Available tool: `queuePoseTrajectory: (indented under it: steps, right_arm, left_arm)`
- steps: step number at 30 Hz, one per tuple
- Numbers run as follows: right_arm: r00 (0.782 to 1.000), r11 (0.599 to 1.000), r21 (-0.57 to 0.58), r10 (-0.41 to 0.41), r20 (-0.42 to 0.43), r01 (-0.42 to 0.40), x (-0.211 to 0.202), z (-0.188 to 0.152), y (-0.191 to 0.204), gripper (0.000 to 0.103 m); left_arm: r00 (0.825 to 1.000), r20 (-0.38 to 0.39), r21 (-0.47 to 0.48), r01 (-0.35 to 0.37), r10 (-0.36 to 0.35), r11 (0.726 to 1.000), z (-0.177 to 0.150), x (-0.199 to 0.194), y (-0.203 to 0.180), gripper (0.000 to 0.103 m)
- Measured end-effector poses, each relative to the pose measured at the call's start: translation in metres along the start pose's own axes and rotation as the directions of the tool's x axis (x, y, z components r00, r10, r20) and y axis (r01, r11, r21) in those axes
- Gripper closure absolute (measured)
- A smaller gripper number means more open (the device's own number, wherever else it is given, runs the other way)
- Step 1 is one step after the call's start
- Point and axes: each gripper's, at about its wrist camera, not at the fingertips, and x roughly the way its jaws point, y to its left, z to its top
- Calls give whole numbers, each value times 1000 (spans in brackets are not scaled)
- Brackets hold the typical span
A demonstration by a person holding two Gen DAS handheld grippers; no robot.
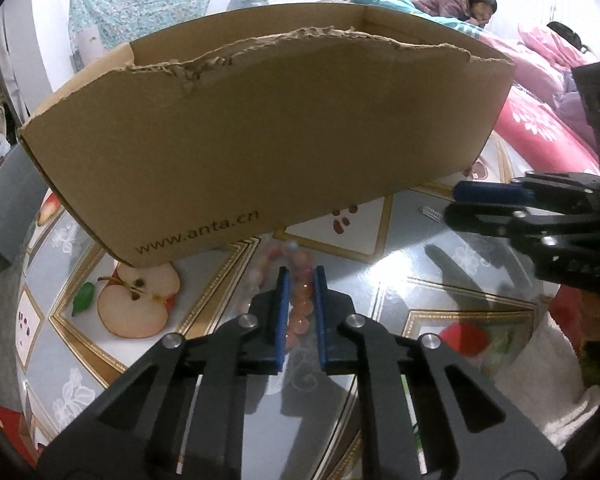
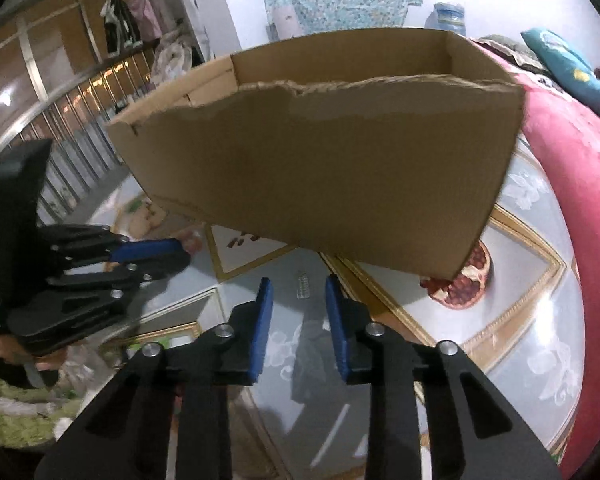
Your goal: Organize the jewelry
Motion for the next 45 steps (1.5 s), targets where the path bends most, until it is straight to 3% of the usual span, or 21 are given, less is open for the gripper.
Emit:
queuePoseTrajectory:
  steps: [12,27,31,33,35,40,42,44,45]
  right_arm:
    - [998,994,-91,-55,-27,52,18,9,11,97]
    - [999,999,36,-23,30,22,-11,12,-9,100]
    - [1000,999,33,-9,13,9,-11,12,-5,100]
    - [1000,1000,12,2,-24,-1,-3,12,0,96]
    - [999,1000,-15,-13,-43,12,2,11,3,79]
    - [997,997,-71,-45,-65,41,13,9,8,78]
    - [994,990,-119,-88,-67,80,15,8,14,84]
    - [995,991,-124,-64,-78,54,15,8,16,98]
    - [995,991,-122,-64,-80,54,15,8,16,98]
  left_arm:
    - [1000,-12,-13,-21,21,1000,3,0,-2,94]
    - [999,-29,-37,-35,33,999,8,1,-7,94]
    - [999,-29,-37,-35,34,999,7,0,-7,94]
    - [999,-30,-38,-35,33,999,8,0,-7,94]
    - [999,-32,-37,-34,33,999,8,1,-6,94]
    - [999,-32,-39,-34,32,999,8,1,-6,94]
    - [999,-33,-41,-32,30,999,8,1,-5,94]
    - [999,-32,-41,-32,31,999,8,1,-5,94]
    - [999,-32,-41,-32,31,999,8,1,-5,94]
